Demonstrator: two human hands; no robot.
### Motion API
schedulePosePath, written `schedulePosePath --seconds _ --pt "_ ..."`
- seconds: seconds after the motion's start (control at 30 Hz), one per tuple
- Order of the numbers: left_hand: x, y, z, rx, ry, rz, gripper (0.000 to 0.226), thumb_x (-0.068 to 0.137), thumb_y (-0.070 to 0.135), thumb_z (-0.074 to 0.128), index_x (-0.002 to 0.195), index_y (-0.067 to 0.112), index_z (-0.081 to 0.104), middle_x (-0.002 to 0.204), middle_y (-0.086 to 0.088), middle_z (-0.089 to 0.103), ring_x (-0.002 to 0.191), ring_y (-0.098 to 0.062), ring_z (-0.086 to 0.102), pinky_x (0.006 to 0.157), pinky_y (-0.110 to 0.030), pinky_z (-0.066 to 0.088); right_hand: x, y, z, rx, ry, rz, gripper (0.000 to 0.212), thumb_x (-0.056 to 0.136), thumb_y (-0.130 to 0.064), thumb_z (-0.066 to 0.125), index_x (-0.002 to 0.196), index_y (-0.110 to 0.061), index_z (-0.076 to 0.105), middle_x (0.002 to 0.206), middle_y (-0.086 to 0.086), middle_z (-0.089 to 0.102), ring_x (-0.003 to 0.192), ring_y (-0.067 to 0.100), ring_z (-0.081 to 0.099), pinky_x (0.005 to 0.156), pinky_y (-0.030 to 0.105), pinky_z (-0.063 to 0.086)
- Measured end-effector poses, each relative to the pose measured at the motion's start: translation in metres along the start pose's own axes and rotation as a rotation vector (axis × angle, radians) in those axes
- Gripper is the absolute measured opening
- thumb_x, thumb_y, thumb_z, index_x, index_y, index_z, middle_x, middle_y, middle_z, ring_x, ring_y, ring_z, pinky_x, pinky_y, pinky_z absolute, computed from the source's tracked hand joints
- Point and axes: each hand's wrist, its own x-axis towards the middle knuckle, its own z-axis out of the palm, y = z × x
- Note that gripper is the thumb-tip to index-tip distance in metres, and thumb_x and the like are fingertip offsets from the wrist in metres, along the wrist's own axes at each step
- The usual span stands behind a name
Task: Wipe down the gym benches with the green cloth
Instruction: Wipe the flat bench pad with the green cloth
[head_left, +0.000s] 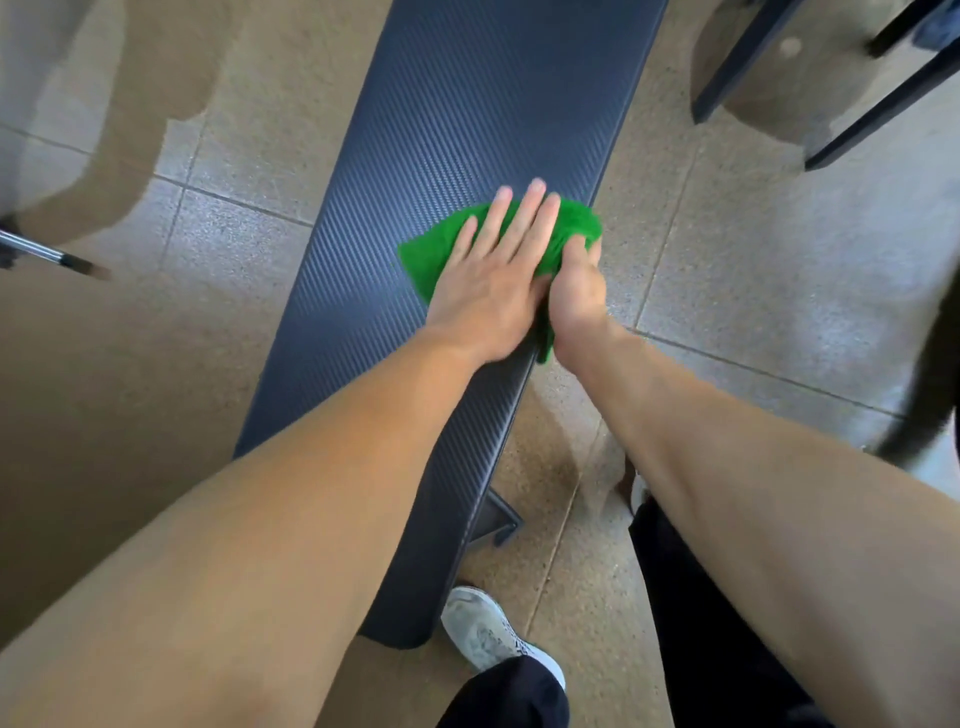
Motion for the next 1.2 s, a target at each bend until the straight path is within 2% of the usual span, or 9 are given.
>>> schedulePosePath --seconds 0.13,0.23,0.4,0.53,0.63,0.73,0.9,1.07,1.2 --pt "-0.031 -0.01 0.026 -0.028 0.053 0.026 0.066 0.104 0.04 0.032 0.159 0.022 0.001 0.167 0.005 -0.002 0.153 -0.023 -0.002 0.123 -0.047 0.009 -0.013 0.041 0.006 0.027 0.049 -0.074 0.048 0.106 -0.035 0.031 0.153 -0.025 0.031 0.128 0.005 0.06 0.108 0.017 0.06 0.103 0.033 0.045" --pt "-0.051 -0.007 0.031 -0.073 0.057 -0.004 0.067 0.103 0.037 0.033 0.159 0.021 0.0 0.167 0.005 -0.004 0.153 -0.023 -0.003 0.123 -0.046 0.007 -0.031 0.056 0.004 -0.01 0.045 -0.039 0.05 0.106 -0.038 0.03 0.155 -0.027 0.028 0.135 0.006 0.058 0.115 0.017 0.058 0.108 0.035 0.043" --pt "-0.14 -0.011 0.049 -0.017 -0.017 -0.019 0.066 0.101 0.04 0.023 0.159 0.021 -0.001 0.167 0.003 -0.004 0.153 -0.022 -0.003 0.123 -0.045 0.01 -0.092 0.101 0.006 -0.063 0.014 0.028 0.048 0.108 -0.03 0.026 0.156 -0.026 0.021 0.131 0.005 0.056 0.111 0.015 0.054 0.093 0.023 0.041" --pt "-0.112 -0.011 0.044 -0.044 -0.002 -0.036 0.065 0.102 0.04 0.024 0.159 0.022 -0.001 0.167 0.005 -0.005 0.153 -0.022 -0.005 0.123 -0.046 0.008 -0.065 0.086 0.008 -0.074 0.032 -0.013 0.049 0.108 -0.031 0.024 0.156 -0.021 0.022 0.141 0.011 0.052 0.123 0.023 0.054 0.103 0.03 0.042" --pt "-0.085 -0.007 0.041 -0.067 0.032 -0.043 0.063 0.103 0.039 0.026 0.159 0.023 0.002 0.167 0.005 -0.003 0.153 -0.023 -0.004 0.123 -0.047 0.007 -0.05 0.075 0.008 -0.021 0.062 -0.065 0.049 0.108 -0.034 0.026 0.155 -0.022 0.026 0.13 0.006 0.056 0.114 0.02 0.057 0.105 0.034 0.044" --pt "-0.099 -0.006 0.046 -0.087 0.048 -0.049 0.063 0.103 0.036 0.028 0.159 0.022 0.002 0.167 0.005 -0.003 0.153 -0.023 -0.003 0.123 -0.046 0.007 -0.063 0.085 0.01 -0.001 0.064 -0.075 0.051 0.108 -0.037 0.027 0.156 -0.022 0.023 0.14 0.007 0.055 0.118 0.018 0.055 0.109 0.035 0.042" --pt "-0.184 -0.013 0.061 -0.014 -0.013 -0.004 0.066 0.103 0.038 0.029 0.158 0.021 -0.003 0.167 0.003 -0.006 0.153 -0.023 -0.004 0.123 -0.045 0.008 -0.138 0.14 0.01 -0.03 0.042 0.001 0.05 0.109 -0.032 0.023 0.157 -0.019 0.02 0.148 0.009 0.048 0.129 0.017 0.05 0.1 0.02 0.04" --pt "-0.196 -0.023 0.067 0.013 -0.024 0.018 0.065 0.103 0.038 0.03 0.159 0.022 0.0 0.167 0.003 -0.002 0.153 -0.025 0.0 0.122 -0.047 0.012 -0.134 0.142 0.012 -0.04 0.06 0.061 0.047 0.108 -0.03 0.025 0.153 -0.018 0.031 0.142 0.013 0.052 0.126 0.026 0.053 0.108 0.039 0.042" --pt "-0.144 -0.02 0.054 -0.047 0.004 0.026 0.064 0.104 0.038 0.031 0.159 0.025 0.001 0.167 0.006 -0.004 0.153 -0.023 -0.003 0.123 -0.046 0.006 -0.093 0.118 0.012 0.061 0.06 -0.026 0.045 0.108 -0.034 0.026 0.15 -0.021 0.037 0.125 0.006 0.058 0.114 0.022 0.058 0.105 0.04 0.046"
